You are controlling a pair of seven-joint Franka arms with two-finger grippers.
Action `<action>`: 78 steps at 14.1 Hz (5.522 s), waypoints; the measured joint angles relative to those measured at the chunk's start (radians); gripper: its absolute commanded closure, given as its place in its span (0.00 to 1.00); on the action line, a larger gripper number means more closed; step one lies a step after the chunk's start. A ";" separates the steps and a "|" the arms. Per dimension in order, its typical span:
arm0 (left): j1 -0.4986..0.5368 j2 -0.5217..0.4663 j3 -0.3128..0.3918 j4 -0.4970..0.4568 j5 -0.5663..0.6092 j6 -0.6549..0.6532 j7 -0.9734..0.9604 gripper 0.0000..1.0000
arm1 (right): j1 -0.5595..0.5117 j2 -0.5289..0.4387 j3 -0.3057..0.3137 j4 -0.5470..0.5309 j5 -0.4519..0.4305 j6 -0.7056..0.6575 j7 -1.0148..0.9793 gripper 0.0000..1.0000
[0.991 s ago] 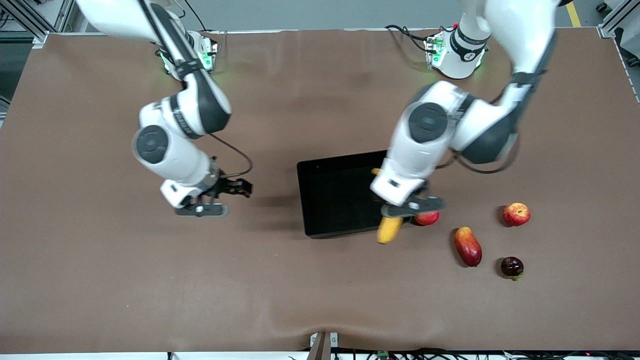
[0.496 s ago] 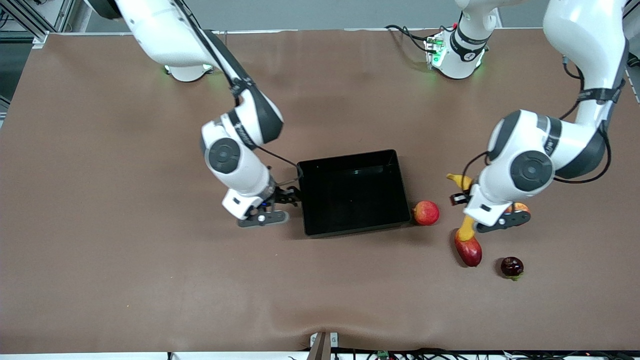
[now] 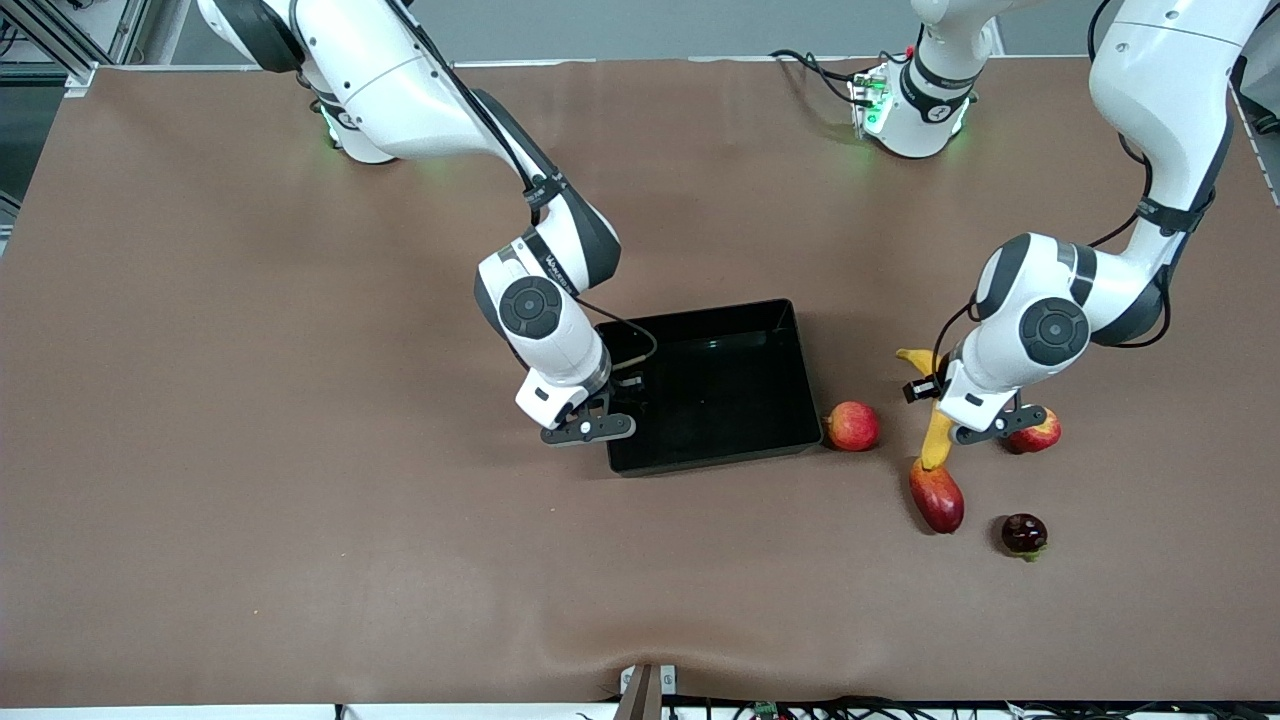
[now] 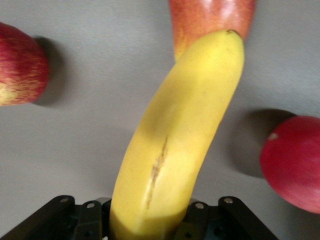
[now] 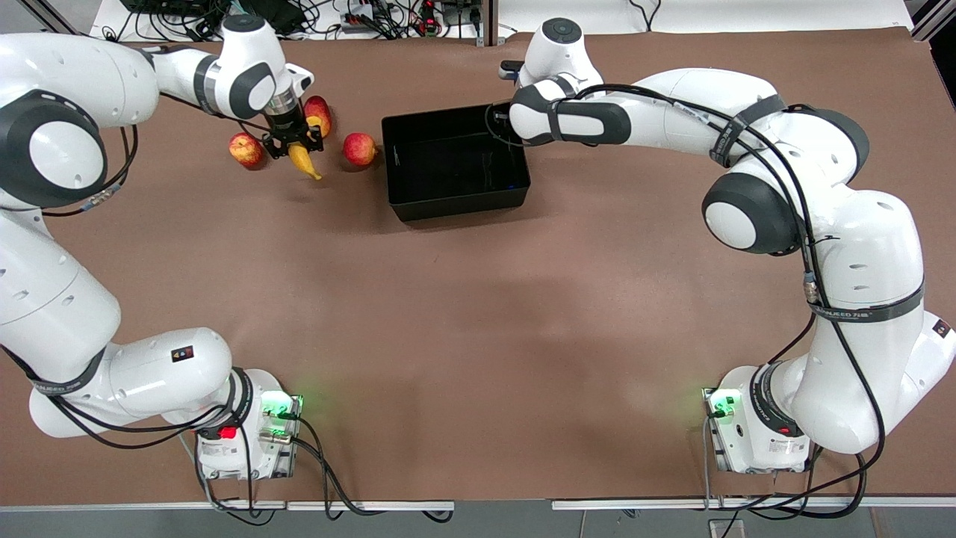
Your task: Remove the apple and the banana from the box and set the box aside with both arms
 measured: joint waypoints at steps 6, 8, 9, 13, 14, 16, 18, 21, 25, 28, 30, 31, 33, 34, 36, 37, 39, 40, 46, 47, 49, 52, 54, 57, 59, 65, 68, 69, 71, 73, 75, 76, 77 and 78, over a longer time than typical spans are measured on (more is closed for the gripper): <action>0.040 -0.018 -0.001 0.000 0.001 0.008 -0.099 1.00 | -0.003 -0.001 -0.008 -0.008 0.000 -0.016 0.051 1.00; 0.040 -0.012 0.001 -0.003 0.001 0.027 -0.141 1.00 | -0.002 -0.008 -0.008 -0.007 -0.002 -0.041 0.058 1.00; 0.041 -0.004 0.004 -0.005 0.001 0.042 -0.154 1.00 | -0.003 -0.016 -0.009 -0.005 -0.002 -0.051 0.066 1.00; 0.062 0.062 0.014 -0.008 0.001 0.141 -0.184 0.98 | -0.012 -0.088 -0.020 -0.012 -0.007 -0.109 0.074 1.00; 0.066 0.078 0.021 -0.007 0.001 0.160 -0.184 0.81 | -0.026 -0.119 -0.022 -0.027 -0.007 -0.116 0.074 1.00; 0.070 0.100 0.027 -0.003 0.001 0.181 -0.184 0.22 | -0.068 -0.190 -0.024 -0.077 -0.009 -0.125 0.074 1.00; 0.068 0.105 0.025 0.010 0.001 0.185 -0.185 0.00 | -0.118 -0.260 -0.025 -0.144 -0.011 -0.134 0.069 1.00; 0.066 0.092 0.002 0.060 0.001 0.132 -0.185 0.00 | -0.214 -0.341 -0.028 -0.207 -0.016 -0.245 -0.006 1.00; 0.066 0.045 -0.069 0.239 0.001 -0.174 -0.175 0.00 | -0.389 -0.395 -0.032 -0.224 -0.018 -0.365 -0.250 1.00; 0.065 -0.007 -0.117 0.390 -0.005 -0.364 -0.151 0.00 | -0.556 -0.396 -0.034 -0.243 -0.019 -0.372 -0.491 1.00; 0.065 -0.058 -0.129 0.476 -0.006 -0.450 -0.121 0.00 | -0.665 -0.395 -0.035 -0.253 -0.019 -0.368 -0.645 1.00; 0.066 -0.087 -0.129 0.513 -0.011 -0.485 -0.082 0.00 | -0.714 -0.394 -0.035 -0.258 -0.019 -0.365 -0.699 1.00; 0.075 -0.146 -0.127 0.570 -0.037 -0.562 0.026 0.00 | -0.787 -0.394 -0.034 -0.277 -0.019 -0.338 -0.749 1.00; 0.091 -0.174 -0.126 0.588 -0.060 -0.593 0.094 0.00 | -0.808 -0.393 -0.034 -0.300 -0.019 -0.298 -0.752 1.00; 0.145 -0.225 -0.125 0.611 -0.128 -0.620 0.287 0.00 | -0.840 -0.389 -0.033 -0.366 -0.019 -0.187 -0.752 1.00; 0.176 -0.249 -0.124 0.618 -0.165 -0.630 0.387 0.00 | -0.852 -0.385 -0.033 -0.401 -0.019 -0.144 -0.752 1.00; 0.218 -0.294 -0.122 0.622 -0.199 -0.671 0.500 0.00 | -0.872 -0.371 -0.032 -0.440 -0.019 -0.113 -0.752 1.00; 0.222 -0.314 -0.121 0.623 -0.202 -0.693 0.517 0.00 | -0.877 -0.363 -0.032 -0.446 -0.019 -0.111 -0.752 1.00; 0.202 -0.375 -0.124 0.622 -0.204 -0.715 0.534 0.00 | -0.883 -0.313 -0.031 -0.446 -0.014 -0.082 -0.752 0.00; 0.176 -0.383 -0.099 0.622 -0.206 -0.716 0.548 0.00 | -0.883 -0.311 -0.030 -0.445 -0.014 -0.080 -0.753 0.00; 0.036 -0.406 0.043 0.619 -0.210 -0.748 0.561 0.00 | -0.883 -0.315 -0.023 -0.422 -0.014 -0.086 -0.753 0.00; -0.157 -0.446 0.247 0.584 -0.212 -0.806 0.563 0.00 | -0.866 -0.342 -0.007 -0.293 -0.014 -0.255 -0.748 0.00; -0.253 -0.472 0.364 0.544 -0.215 -0.813 0.567 0.00 | -0.812 -0.377 -0.003 -0.189 -0.037 -0.407 -0.684 0.00; -0.338 -0.509 0.458 0.495 -0.222 -0.809 0.578 0.00 | -0.696 -0.468 0.002 -0.129 -0.112 -0.533 -0.530 0.00; -0.369 -0.526 0.464 0.484 -0.222 -0.800 0.578 0.00 | -0.653 -0.545 0.003 -0.127 -0.122 -0.628 -0.484 0.00; -0.393 -0.529 0.454 0.479 -0.254 -0.795 0.578 0.00 | -0.656 -0.762 -0.008 -0.127 -0.151 -0.881 -0.436 0.00; -0.391 -0.530 0.455 0.479 -0.269 -0.795 0.578 0.00 | -0.659 -0.783 -0.010 -0.107 -0.153 -0.932 -0.381 0.00; -0.390 -0.530 0.456 0.480 -0.269 -0.795 0.578 0.00 | -0.661 -0.782 -0.011 -0.092 -0.153 -0.941 -0.377 0.00; -0.388 -0.532 0.460 0.486 -0.269 -0.795 0.578 0.00 | -0.666 -0.782 -0.013 -0.072 -0.153 -0.948 -0.377 0.00; -0.384 -0.533 0.465 0.491 -0.269 -0.795 0.578 0.00 | -0.670 -0.782 -0.013 -0.068 -0.153 -0.939 -0.377 0.00; -0.382 -0.533 0.468 0.495 -0.269 -0.795 0.578 0.00 | -0.670 -0.779 -0.013 -0.068 -0.153 -0.901 -0.383 0.00; -0.382 -0.533 0.468 0.495 -0.269 -0.796 0.578 0.00 | -0.670 -0.777 -0.013 -0.068 -0.153 -0.888 -0.392 0.00; -0.382 -0.533 0.468 0.495 -0.269 -0.798 0.578 0.00 | -0.670 -0.776 -0.013 -0.068 -0.153 -0.884 -0.399 0.00; -0.382 -0.533 0.468 0.495 -0.269 -0.802 0.578 0.00 | -0.670 -0.776 -0.013 -0.068 -0.153 -0.884 -0.404 0.00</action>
